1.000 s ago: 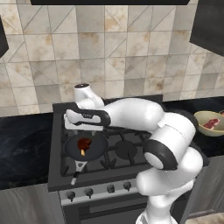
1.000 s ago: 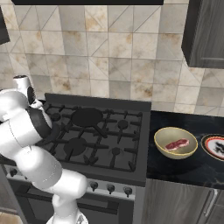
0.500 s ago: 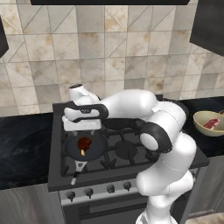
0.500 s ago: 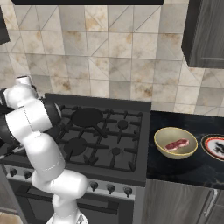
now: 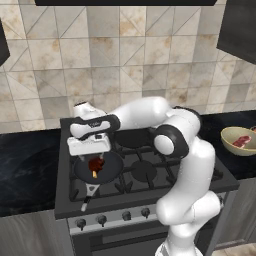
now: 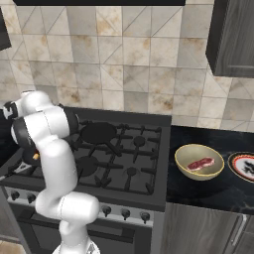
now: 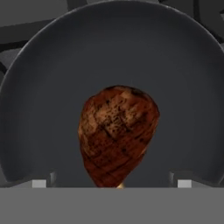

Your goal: Place one of the steaks on the plate and the other in the bowl. Then place the bowl in the fridge.

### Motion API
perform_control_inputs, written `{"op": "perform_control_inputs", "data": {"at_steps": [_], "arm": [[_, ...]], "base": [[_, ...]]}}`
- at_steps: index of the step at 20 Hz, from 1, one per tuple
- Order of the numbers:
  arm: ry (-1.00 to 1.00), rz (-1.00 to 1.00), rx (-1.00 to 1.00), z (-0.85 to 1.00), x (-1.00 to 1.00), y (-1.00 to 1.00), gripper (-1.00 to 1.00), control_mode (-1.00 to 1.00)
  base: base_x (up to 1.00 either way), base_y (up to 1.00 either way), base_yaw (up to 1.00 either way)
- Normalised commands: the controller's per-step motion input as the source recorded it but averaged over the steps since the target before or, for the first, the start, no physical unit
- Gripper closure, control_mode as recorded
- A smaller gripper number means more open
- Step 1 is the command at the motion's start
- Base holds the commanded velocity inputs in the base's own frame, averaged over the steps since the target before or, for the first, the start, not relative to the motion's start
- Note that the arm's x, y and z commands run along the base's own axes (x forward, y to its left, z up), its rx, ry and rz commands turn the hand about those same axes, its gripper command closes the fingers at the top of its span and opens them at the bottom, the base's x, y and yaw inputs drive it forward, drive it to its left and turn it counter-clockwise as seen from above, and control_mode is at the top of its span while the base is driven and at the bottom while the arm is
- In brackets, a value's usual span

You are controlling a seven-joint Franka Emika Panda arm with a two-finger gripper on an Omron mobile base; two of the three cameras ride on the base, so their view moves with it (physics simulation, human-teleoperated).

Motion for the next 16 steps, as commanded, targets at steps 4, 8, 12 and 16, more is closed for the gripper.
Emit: {"op": "perform_control_inputs", "data": {"at_steps": [4,8,12,16], "arm": [[0.13,0.0,-0.02,-0.21,-0.02,0.0,-1.0,-1.0],[0.08,0.0,-0.01,-0.17,-0.21,-0.02,-1.0,-1.0],[0.01,0.0,0.0,-0.1,-0.56,-0.13,-1.0,-1.0],[-0.01,0.0,0.0,-0.28,-0.22,-0.35,-1.0,-1.0]], "base": [[0.0,0.0,0.0],[0.0,0.0,0.0],[0.0,0.0,0.0],[0.0,0.0,0.0]]}}
